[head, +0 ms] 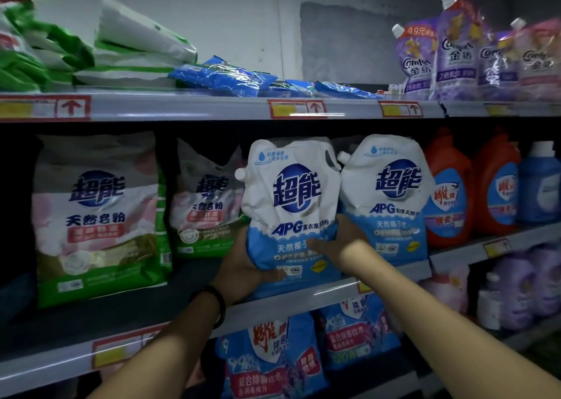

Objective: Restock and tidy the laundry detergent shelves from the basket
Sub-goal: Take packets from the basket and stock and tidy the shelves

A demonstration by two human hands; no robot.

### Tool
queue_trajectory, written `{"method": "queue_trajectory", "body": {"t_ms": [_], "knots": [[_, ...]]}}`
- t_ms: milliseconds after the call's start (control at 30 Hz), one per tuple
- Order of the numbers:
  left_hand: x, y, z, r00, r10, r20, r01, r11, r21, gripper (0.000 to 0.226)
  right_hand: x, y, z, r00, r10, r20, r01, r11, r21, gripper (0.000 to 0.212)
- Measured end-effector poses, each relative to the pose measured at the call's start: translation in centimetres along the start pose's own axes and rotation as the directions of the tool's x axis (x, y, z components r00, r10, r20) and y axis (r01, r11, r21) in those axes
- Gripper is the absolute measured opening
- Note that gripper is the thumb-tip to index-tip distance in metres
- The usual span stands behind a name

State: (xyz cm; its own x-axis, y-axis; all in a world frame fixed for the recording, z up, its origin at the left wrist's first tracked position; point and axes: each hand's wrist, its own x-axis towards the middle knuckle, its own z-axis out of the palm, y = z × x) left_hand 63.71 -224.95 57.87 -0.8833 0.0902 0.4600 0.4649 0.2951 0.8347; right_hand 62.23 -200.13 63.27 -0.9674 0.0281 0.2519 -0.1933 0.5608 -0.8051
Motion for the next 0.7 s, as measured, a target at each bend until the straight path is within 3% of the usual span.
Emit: {"method": "queue_trajectory", "body": {"t_ms": [200,533,633,700], "knots": [[1.2,-0.2,2.4,1.000,0.012,-0.002,-0.012,1.000,-0.011,0.103,1.1,0.7,-1.3,0.997,0.064,-0.034,-0.067,0.995,-0.074,0.086],[1.8,0.3,3.9,0.999,-0.014,0.037,0.012,0.998,0.061,0.102,-0.3,0.5,-1.2,0.984,0.145,-0.103,-0.151,0.987,-0.054,0.069],[0.9,0.4,3.7,0.996,-0.075,0.039,0.070,0.990,0.125,0.103,-1.9,0.1,-0.5,0.980,0.174,-0.091,-0.180,0.982,-0.060,0.065],[0.1,0.7,3.1,0.995,-0.098,0.034,0.086,0.960,0.267,0.093,-3.1,0.0,0.2,0.977,0.180,-0.115,-0.191,0.977,-0.092,0.062]]}}
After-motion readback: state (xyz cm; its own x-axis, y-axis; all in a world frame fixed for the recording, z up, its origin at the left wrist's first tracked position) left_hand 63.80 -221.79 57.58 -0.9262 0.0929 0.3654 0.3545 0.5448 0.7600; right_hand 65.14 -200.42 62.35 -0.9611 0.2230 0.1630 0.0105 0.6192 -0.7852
